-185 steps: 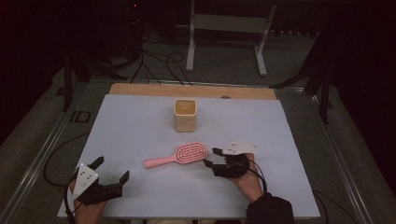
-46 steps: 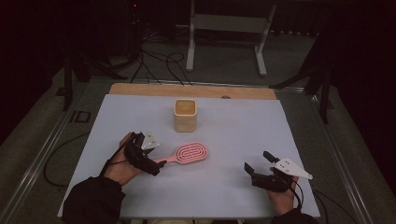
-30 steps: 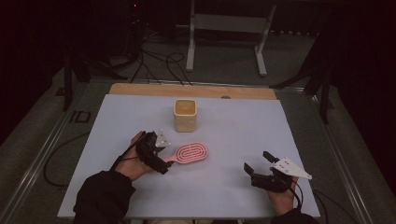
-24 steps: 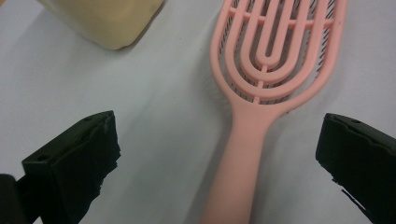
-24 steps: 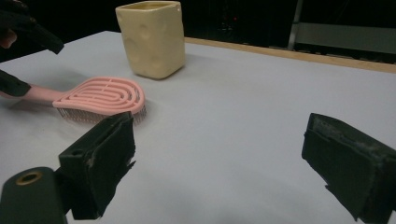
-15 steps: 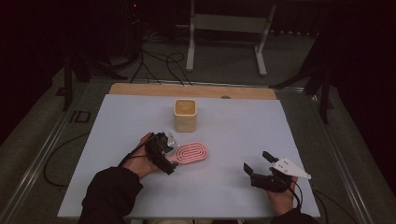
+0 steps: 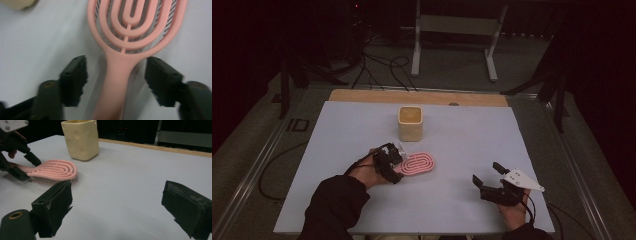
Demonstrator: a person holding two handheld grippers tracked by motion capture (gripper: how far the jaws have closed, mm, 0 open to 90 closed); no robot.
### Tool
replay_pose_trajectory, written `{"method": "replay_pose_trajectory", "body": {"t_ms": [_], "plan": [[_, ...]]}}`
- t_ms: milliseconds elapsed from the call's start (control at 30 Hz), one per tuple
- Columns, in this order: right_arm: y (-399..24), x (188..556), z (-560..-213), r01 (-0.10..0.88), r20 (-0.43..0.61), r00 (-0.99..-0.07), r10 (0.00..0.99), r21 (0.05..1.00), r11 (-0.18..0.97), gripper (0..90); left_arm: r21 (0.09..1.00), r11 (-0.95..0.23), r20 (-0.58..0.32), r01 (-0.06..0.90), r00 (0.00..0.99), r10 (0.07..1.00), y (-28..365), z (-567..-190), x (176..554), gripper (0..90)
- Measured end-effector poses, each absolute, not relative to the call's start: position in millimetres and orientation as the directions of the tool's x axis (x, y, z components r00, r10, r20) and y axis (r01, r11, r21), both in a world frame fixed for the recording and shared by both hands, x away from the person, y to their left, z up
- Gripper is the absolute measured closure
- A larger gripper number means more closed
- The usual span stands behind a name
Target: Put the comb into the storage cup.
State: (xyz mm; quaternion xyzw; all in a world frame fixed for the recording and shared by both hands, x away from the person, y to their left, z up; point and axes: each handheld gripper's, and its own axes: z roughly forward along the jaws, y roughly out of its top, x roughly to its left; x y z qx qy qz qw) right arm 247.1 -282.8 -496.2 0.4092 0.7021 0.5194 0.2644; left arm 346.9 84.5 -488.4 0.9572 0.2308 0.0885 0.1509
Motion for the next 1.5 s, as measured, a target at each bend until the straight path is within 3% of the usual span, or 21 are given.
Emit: {"method": "replay_pose_trajectory", "body": {"t_ms": [167, 500, 1133, 1500], "plan": [[-283, 247, -496, 0.305, 0.057, -0.525, 0.849, 0.944, 0.125, 9.3, 0.267, -0.865, 0.069, 0.424, 0.887, 0.456, 80, -489, 353, 53.9], [-282, 247, -497, 0.308, 0.059, -0.528, 0.847, 0.943, 0.126, 9.4, 0.222, -0.879, 0.033, 0.422, 0.898, 0.440, 72, -488, 358, 66.0], [-283, 248, -497, 0.310, 0.057, -0.526, 0.848, 0.942, 0.129, 9.4, 0.252, -0.862, 0.045, 0.440, 0.884, 0.465, 75, -487, 355, 69.6], [-282, 248, -498, 0.310, 0.057, -0.530, 0.846, 0.942, 0.130, 9.4, 0.333, -0.826, 0.076, 0.455, 0.860, 0.504, 84, -474, 348, 69.6]]}}
